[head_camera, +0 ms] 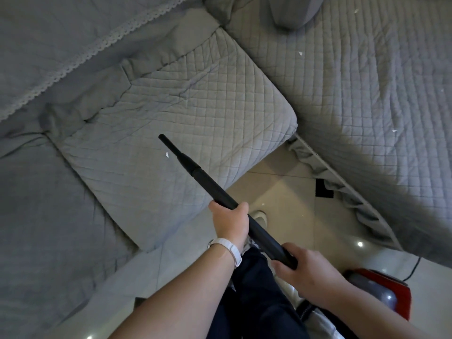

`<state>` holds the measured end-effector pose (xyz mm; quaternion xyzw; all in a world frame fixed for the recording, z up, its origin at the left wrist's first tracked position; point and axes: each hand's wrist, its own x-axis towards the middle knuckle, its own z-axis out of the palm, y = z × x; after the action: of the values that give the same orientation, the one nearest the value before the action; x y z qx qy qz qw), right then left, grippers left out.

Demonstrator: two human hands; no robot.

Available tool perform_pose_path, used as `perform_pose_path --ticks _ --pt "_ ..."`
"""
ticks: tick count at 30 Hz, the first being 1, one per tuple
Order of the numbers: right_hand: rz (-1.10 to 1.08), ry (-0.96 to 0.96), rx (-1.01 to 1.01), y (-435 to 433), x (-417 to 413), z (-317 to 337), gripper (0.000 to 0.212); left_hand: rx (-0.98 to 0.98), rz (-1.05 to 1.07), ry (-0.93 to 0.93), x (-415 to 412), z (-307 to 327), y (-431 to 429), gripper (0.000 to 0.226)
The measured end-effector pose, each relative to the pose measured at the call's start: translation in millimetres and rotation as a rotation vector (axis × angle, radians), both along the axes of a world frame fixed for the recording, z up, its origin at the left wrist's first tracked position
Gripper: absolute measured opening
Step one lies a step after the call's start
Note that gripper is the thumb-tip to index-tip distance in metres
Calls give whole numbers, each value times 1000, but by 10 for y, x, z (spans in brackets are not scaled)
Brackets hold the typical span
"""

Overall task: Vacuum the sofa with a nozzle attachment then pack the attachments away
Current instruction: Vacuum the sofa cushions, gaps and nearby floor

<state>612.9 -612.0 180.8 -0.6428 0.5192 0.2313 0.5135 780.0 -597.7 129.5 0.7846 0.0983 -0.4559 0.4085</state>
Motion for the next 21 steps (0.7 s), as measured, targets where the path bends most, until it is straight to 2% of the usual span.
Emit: perform_pose_path --ticks 21 --pt "3 100 -40 502 -284 0 27 45 -67 77 -243 -78 456 35"
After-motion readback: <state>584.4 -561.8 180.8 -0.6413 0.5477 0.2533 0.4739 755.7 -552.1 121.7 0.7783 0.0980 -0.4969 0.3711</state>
